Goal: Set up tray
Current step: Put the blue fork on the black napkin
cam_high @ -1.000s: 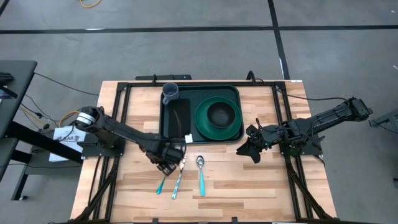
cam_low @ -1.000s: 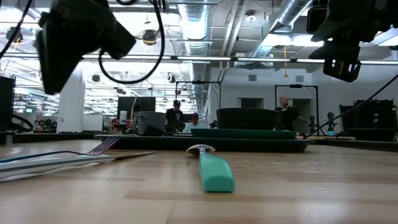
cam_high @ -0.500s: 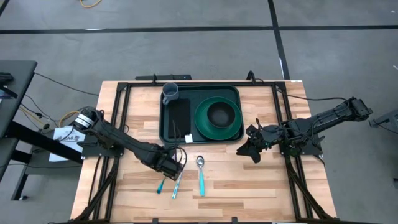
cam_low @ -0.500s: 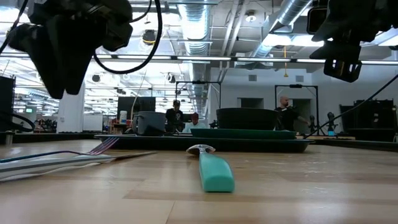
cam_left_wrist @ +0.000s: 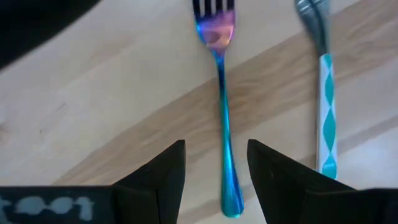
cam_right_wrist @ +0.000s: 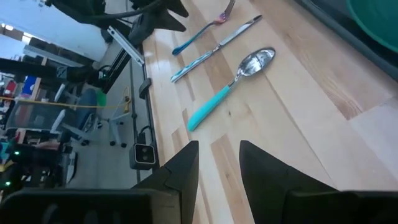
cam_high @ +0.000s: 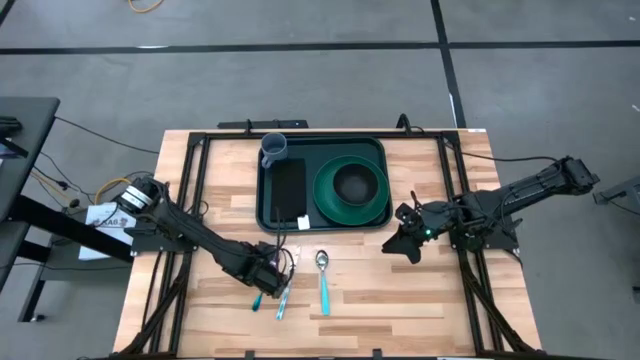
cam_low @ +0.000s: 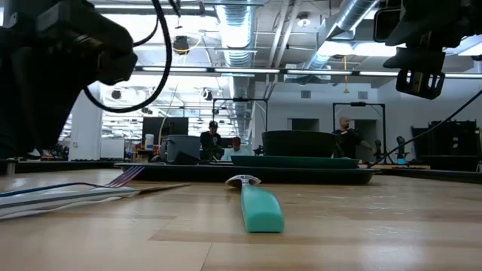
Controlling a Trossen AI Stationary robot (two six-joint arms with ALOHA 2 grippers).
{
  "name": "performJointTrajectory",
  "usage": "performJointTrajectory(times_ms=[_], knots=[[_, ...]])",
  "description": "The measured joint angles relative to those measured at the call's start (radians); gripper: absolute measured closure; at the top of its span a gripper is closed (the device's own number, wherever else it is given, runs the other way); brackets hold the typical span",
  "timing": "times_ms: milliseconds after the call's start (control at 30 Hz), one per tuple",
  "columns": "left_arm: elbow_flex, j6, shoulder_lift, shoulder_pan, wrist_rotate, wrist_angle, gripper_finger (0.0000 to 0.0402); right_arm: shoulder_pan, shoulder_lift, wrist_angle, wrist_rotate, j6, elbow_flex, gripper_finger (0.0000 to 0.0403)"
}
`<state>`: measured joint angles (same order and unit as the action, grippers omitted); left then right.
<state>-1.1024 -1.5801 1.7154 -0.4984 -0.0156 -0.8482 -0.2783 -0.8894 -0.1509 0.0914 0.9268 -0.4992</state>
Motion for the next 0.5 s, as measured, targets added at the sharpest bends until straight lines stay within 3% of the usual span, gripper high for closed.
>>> performJointTrajectory(times_ms=[500], knots=[[-0.006, 0.024, 0.176, 0.011, -0.072, 0.116, 0.0242, 0.000, 0.000, -0.034, 0.008, -0.010, 0.001, 0.0294]])
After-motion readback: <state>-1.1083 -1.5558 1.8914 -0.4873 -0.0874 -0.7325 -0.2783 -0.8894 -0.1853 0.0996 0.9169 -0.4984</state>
